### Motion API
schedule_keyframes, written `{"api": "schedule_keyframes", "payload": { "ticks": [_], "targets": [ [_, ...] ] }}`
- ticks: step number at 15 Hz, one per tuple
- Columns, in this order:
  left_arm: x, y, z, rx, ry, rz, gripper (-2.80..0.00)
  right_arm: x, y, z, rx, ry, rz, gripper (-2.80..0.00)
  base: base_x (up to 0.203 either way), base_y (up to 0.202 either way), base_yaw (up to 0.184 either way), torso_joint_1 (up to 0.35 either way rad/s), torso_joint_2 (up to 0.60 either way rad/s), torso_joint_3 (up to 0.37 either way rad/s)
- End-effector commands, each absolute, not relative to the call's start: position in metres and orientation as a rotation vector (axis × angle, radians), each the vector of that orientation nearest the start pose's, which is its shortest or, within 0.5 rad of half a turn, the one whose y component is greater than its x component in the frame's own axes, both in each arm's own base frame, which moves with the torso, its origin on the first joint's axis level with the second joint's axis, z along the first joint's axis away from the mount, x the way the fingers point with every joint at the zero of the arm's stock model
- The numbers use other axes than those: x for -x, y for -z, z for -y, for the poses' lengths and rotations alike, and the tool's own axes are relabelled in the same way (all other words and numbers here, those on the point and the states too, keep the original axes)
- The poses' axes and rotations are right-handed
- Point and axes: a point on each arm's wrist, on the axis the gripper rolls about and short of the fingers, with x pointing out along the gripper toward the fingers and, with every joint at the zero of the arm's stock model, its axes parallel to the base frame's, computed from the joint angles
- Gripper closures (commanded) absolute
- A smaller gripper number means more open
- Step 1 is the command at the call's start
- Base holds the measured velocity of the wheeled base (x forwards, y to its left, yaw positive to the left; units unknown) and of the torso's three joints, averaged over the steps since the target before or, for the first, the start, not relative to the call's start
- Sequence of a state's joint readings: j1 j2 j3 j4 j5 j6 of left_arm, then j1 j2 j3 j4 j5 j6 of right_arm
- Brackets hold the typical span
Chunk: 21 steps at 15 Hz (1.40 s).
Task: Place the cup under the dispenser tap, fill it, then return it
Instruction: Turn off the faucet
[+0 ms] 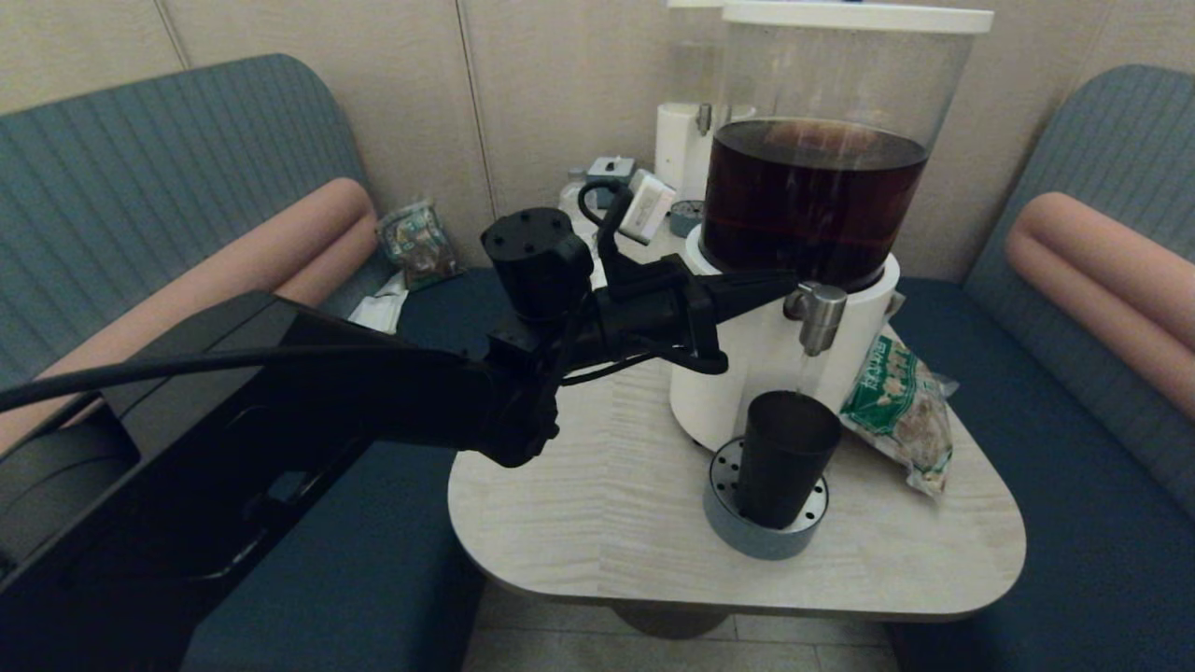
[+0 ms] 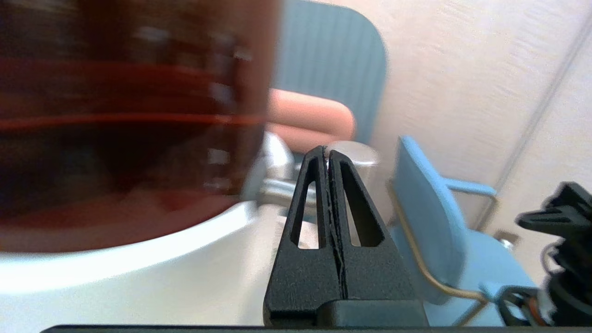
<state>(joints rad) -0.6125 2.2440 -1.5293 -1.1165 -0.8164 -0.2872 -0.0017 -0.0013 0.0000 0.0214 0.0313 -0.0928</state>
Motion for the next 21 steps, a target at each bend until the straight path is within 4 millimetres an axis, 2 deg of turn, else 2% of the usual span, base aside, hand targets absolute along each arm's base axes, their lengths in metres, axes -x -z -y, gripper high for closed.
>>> {"api": "schedule_keyframes", "payload": {
  "ticks": [1, 11, 15, 19, 21],
  "targets": [
    [-0.359, -0.214, 0.272, 0.19, 1.46, 0.222, 0.0, 0.023, -0.073, -0.001, 0.093, -0.032, -0.021, 0.0, 0.0, 0.0, 0.0, 0.0, 0.0, 0.0],
    [-0.369, -0.201, 0.273, 0.191, 1.449, 0.198, 0.0, 0.023, -0.073, -0.001, 0.093, -0.032, -0.022, 0.0, 0.0, 0.0, 0.0, 0.0, 0.0, 0.0],
    [-0.371, -0.202, 0.276, 0.195, 1.452, 0.203, 0.0, 0.023, -0.073, -0.001, 0.093, -0.032, -0.02, 0.0, 0.0, 0.0, 0.0, 0.0, 0.0, 0.0],
    [-0.366, -0.218, 0.277, 0.273, 1.485, 0.221, 0.0, 0.023, -0.073, -0.001, 0.093, -0.032, -0.022, 0.0, 0.0, 0.0, 0.0, 0.0, 0.0, 0.0],
    [-0.352, -0.236, 0.277, 0.47, 1.541, 0.25, 0.0, 0.023, -0.073, -0.001, 0.093, -0.032, -0.02, 0.0, 0.0, 0.0, 0.0, 0.0, 0.0, 0.0]
  ]
}}
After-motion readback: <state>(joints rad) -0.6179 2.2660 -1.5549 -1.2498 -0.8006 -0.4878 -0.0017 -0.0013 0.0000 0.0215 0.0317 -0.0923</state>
